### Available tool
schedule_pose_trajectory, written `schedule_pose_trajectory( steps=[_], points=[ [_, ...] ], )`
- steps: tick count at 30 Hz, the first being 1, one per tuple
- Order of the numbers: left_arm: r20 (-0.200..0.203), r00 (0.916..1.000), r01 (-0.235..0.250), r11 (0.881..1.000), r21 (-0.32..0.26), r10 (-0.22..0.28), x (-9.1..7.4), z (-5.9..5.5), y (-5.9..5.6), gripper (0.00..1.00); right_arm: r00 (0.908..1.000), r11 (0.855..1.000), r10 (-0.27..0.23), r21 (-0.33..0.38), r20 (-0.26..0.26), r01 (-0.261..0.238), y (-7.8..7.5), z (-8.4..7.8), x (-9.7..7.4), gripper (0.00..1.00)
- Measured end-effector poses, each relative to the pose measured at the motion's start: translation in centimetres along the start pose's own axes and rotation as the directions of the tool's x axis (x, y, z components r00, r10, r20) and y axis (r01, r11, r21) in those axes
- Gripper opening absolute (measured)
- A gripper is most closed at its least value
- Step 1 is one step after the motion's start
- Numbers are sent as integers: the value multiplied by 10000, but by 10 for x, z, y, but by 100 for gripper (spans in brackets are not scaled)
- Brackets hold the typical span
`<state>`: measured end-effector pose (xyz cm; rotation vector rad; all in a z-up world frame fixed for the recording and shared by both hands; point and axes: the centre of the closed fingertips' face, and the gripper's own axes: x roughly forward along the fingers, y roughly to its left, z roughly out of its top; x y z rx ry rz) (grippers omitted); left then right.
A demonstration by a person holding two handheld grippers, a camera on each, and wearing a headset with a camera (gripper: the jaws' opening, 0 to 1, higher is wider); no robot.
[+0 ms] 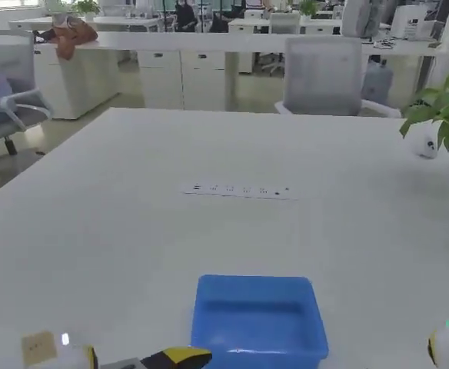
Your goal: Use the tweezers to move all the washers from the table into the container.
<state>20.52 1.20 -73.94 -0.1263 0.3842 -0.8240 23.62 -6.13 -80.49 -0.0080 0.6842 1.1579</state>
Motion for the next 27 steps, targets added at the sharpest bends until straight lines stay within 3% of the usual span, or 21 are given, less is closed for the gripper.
schedule_pose_trajectory(
  steps=[3, 8, 11, 13, 17, 21, 27],
  points=[
    [365, 9962, -801, 9963, 300, 790, -4, 4, 9, 65, 10000, 9999, -25, -127, 29, 25, -3, 12, -5, 2],
    [398, 9870, -1596, 9803, 1166, 1560, -5, 0, 15, 74, 9998, 9980, -191, -596, 57, 194, -13, 35, -11, 2],
    [485, 9825, -1840, 9776, 1025, 1798, -6, 1, 21, 75, 9994, 9970, -248, -733, 230, 264, -19, 49, -11, 2],
    [772, 9771, -2045, 9752, 852, 1982, -9, 5, 26, 76, 9987, 9962, -327, -799, 384, 356, -24, 59, -9, 2],
    [855, 9725, -2238, 9712, 822, 2169, -11, 5, 29, 78, 9978, 9931, -490, -1047, 441, 534, -32, 73, 0, 2],
    [334, 9788, -2046, 9714, 1208, 2020, -6, -3, 26, 80, 9982, 9911, -449, -1236, 401, 495, -41, 79, 14, 2],
    [309, 9807, -1953, 9690, 1516, 1928, -5, -3, 25, 78, 9976, 9925, -608, -1039, 320, 638, -55, 80, 30, 3]
  ],
)
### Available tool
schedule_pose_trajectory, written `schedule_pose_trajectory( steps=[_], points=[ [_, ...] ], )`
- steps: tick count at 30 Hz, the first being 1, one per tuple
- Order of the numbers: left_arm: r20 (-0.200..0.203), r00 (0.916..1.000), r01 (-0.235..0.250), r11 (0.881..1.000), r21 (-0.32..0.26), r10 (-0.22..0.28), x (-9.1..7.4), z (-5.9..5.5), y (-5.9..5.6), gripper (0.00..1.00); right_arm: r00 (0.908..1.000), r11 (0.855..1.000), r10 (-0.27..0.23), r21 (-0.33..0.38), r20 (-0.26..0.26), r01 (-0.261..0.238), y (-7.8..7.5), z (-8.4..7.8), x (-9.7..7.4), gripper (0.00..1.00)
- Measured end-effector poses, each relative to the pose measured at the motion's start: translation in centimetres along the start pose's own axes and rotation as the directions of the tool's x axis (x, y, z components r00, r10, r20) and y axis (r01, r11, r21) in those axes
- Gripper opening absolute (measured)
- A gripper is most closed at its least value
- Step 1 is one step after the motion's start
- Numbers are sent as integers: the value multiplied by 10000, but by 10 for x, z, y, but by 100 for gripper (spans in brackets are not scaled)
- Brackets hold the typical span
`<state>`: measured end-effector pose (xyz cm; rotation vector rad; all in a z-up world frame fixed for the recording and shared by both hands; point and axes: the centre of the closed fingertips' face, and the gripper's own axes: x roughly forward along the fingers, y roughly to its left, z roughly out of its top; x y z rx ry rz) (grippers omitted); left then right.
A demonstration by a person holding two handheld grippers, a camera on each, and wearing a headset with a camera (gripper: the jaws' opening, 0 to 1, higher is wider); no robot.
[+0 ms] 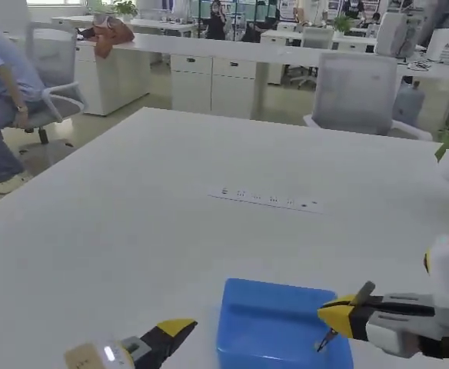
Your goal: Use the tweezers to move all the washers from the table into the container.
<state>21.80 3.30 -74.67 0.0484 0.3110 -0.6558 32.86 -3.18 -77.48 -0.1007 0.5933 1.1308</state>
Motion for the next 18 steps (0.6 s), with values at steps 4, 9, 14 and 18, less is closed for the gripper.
schedule_pose_trajectory(
  steps=[4, 9, 14, 18],
  points=[
    [33, 9999, -97, 9998, -153, 97, -1, -1, 4, 78, 9999, 9997, -164, 158, -8, 164, -10, -1, 6, 3],
    [98, 9998, -176, 9995, -244, 179, -2, 0, 6, 77, 9983, 9986, -511, 90, -289, 513, -23, -9, 15, 3],
    [114, 9997, -220, 9996, -192, 222, -3, 0, 8, 76, 9937, 9970, -761, -166, -818, 750, -38, -21, 27, 3],
    [142, 9995, -285, 9993, -262, 289, -3, 0, 9, 76, 9926, 9965, -791, -357, -926, 761, -39, -22, 34, 3]
  ],
)
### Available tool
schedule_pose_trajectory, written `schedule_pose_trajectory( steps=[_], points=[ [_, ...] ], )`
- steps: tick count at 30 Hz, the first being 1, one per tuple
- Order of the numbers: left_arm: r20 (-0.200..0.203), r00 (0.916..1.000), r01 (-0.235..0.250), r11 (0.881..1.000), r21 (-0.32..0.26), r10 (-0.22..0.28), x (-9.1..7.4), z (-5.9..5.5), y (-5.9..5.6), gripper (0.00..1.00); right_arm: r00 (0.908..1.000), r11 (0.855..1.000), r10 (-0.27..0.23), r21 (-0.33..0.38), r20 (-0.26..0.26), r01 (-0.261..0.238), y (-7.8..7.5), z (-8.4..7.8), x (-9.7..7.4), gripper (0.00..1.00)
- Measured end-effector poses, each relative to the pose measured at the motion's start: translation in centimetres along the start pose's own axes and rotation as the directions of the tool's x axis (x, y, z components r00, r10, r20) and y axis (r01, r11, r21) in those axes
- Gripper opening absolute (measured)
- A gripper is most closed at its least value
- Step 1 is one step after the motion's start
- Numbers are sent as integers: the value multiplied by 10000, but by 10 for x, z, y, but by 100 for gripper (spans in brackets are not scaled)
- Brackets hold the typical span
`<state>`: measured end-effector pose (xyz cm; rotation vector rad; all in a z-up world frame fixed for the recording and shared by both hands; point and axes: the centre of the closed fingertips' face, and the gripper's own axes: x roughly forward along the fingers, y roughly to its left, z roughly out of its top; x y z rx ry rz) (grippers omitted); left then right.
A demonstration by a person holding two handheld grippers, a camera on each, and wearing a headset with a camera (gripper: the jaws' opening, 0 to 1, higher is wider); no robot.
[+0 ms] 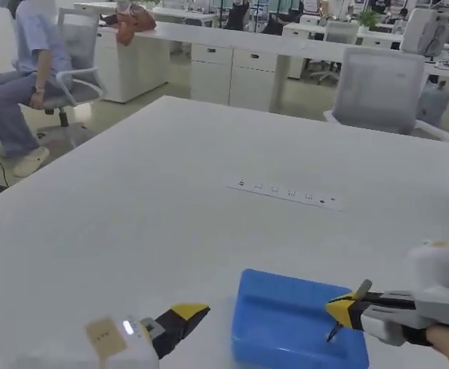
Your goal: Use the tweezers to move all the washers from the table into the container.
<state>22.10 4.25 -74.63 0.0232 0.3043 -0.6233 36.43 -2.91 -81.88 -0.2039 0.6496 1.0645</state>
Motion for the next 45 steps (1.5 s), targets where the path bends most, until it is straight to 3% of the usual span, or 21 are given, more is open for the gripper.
schedule_pose_trajectory(
  steps=[8, 18, 22, 37, 45],
  points=[
    [69, 10000, 24, 10000, -47, -24, 0, 1, 0, 75, 9994, 9998, 29, -194, -348, -35, 0, -3, 5, 3],
    [13, 9999, 144, 9998, 117, -144, 1, 1, -3, 75, 9991, 9997, -30, -232, -418, 20, -4, 0, 3, 3],
    [42, 9999, 120, 9999, 76, -120, 0, 2, -2, 75, 9996, 9998, 17, -220, -268, -23, 1, 5, -4, 3],
    [30, 9999, 131, 9997, 190, -131, 0, 2, -3, 76, 9958, 9987, 403, -341, 824, -376, 46, 37, -47, 3],
    [-67, 9999, 158, 9995, 283, -156, 1, 0, -4, 76, 9942, 9982, 472, -405, 963, -435, 63, 33, -59, 3]
  ],
)
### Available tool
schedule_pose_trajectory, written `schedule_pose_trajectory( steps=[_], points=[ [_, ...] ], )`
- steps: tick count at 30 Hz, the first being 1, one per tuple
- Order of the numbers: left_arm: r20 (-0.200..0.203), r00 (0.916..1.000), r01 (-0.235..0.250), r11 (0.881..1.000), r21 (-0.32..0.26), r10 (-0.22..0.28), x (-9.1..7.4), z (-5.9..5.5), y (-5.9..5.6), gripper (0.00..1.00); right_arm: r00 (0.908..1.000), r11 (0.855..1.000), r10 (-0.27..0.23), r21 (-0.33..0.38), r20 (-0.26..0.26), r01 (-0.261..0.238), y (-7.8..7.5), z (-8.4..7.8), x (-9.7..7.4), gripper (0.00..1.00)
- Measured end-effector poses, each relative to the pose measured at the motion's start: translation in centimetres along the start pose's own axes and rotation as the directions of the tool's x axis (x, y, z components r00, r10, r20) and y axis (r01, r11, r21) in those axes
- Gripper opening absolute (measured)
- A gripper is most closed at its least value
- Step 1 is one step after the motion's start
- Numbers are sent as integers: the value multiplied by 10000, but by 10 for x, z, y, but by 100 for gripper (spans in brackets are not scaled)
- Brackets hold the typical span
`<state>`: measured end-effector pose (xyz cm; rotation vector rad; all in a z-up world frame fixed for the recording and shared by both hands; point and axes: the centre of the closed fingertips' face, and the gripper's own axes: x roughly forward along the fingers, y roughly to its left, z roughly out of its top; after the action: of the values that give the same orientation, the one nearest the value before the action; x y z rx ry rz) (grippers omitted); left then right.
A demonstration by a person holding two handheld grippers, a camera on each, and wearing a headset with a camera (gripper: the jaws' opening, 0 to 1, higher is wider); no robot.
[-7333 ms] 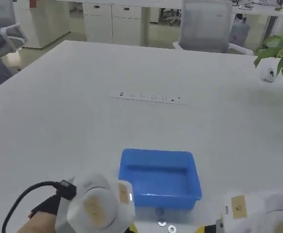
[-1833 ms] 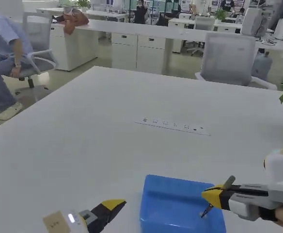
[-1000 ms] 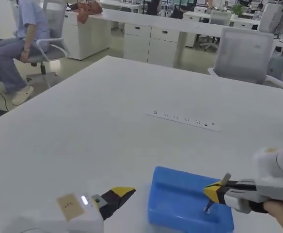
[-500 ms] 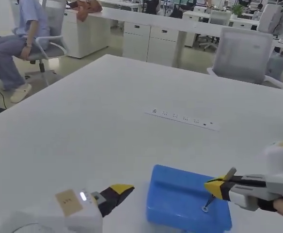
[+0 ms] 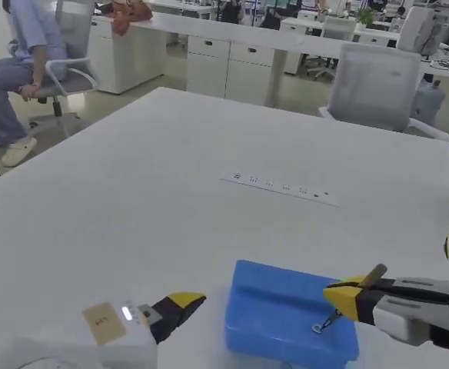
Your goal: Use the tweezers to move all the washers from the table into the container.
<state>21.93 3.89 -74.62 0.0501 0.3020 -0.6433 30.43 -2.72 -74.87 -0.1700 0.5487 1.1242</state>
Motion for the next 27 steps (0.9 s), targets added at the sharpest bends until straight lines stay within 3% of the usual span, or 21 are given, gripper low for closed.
schedule_pose_trajectory(
  steps=[4, 10, 21, 27],
  points=[
    [-44, 10000, 11, 10000, 35, -11, 0, -1, -1, 76, 9997, 9995, -155, -269, -179, 150, 7, -9, -3, 3],
    [-76, 10000, 42, 10000, 78, -42, 1, -1, -1, 76, 10000, 9988, 8, 485, 38, -10, 16, -19, -5, 3],
    [-101, 9999, 89, 9999, 88, -88, 1, -2, -2, 76, 9975, 9903, 511, 1315, -481, -443, 25, -63, 10, 3],
    [-94, 9999, 117, 9999, 58, -116, 1, -1, -3, 75, 9953, 9862, 689, 1553, -679, -576, 29, -74, 16, 3]
  ],
)
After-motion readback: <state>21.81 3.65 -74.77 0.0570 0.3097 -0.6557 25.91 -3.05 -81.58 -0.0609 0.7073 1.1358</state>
